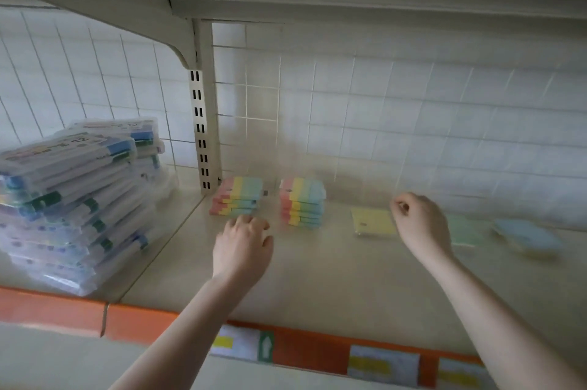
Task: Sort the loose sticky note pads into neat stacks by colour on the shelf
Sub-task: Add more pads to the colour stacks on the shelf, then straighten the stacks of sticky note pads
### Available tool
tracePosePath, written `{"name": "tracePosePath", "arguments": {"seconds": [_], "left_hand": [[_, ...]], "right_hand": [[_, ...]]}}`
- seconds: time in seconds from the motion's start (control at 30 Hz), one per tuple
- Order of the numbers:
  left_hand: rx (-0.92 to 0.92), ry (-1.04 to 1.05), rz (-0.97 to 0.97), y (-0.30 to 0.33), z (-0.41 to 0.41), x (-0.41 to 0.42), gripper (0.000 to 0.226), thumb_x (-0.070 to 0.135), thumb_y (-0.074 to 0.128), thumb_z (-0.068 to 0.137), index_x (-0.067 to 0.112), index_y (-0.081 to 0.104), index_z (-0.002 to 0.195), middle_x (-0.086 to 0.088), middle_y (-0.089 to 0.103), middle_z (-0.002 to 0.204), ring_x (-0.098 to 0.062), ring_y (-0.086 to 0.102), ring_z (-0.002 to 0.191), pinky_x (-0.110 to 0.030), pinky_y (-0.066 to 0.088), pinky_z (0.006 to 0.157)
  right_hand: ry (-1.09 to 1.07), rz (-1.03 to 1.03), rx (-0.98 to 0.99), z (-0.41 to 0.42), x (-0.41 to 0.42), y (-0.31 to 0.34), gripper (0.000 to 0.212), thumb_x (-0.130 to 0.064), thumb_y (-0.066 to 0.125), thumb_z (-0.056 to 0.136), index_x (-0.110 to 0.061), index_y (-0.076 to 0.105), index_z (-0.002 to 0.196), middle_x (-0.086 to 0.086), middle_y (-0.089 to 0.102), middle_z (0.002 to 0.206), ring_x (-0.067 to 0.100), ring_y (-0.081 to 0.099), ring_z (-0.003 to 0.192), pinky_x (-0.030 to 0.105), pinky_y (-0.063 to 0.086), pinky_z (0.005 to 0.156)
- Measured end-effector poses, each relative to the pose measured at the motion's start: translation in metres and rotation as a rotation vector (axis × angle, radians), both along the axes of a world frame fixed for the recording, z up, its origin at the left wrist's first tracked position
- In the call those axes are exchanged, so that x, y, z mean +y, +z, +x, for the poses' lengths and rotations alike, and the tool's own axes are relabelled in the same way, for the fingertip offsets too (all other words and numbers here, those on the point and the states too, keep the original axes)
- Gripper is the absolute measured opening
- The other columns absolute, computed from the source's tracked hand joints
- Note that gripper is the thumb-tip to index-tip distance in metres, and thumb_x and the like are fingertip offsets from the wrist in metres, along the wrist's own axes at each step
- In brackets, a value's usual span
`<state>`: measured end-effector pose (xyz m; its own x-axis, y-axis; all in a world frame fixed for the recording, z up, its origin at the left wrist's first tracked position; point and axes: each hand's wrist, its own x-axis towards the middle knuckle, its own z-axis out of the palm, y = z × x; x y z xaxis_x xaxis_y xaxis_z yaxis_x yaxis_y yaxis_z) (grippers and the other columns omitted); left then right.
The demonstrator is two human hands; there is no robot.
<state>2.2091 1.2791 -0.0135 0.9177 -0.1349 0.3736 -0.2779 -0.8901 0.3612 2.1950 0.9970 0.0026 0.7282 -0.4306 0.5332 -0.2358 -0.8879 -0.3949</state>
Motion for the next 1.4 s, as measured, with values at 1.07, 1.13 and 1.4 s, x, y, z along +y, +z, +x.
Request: {"name": "tracePosePath", "arguments": {"seconds": [1.07, 1.13, 1.4], "left_hand": [[-0.045, -0.459, -0.053, 0.023, -0.158, -0.477, 0.035, 0.037, 0.05, 0.093, 0.025, 0.052, 0.127, 0.007, 0.051, 0.13, -0.016, 0.042, 0.123, -0.03, 0.039, 0.093], [-0.044, -0.481, -0.035, 0.025, -0.16, -0.493, 0.036, 0.038, 0.05, 0.094, 0.025, 0.051, 0.128, 0.008, 0.05, 0.131, -0.015, 0.042, 0.124, -0.029, 0.038, 0.094], [0.002, -0.481, 0.014, 0.028, -0.185, -0.578, 0.041, 0.041, 0.049, 0.095, 0.024, 0.048, 0.132, 0.007, 0.047, 0.137, -0.015, 0.038, 0.13, -0.028, 0.033, 0.1]], "right_hand": [[-0.372, -0.209, 0.093, -0.294, -0.442, -0.025, 0.021, -0.016, 0.07, 0.081, -0.006, 0.068, 0.099, 0.013, 0.067, 0.091, 0.033, 0.064, 0.08, 0.038, 0.049, 0.071], [-0.373, -0.24, 0.057, -0.298, -0.462, -0.024, 0.019, -0.009, 0.078, 0.071, -0.004, 0.068, 0.087, 0.015, 0.066, 0.077, 0.033, 0.064, 0.067, 0.039, 0.051, 0.061], [-0.374, -0.206, 0.039, -0.329, -0.555, -0.025, 0.019, -0.012, 0.072, 0.078, -0.007, 0.068, 0.096, 0.015, 0.067, 0.086, 0.035, 0.064, 0.081, 0.044, 0.05, 0.072]]}}
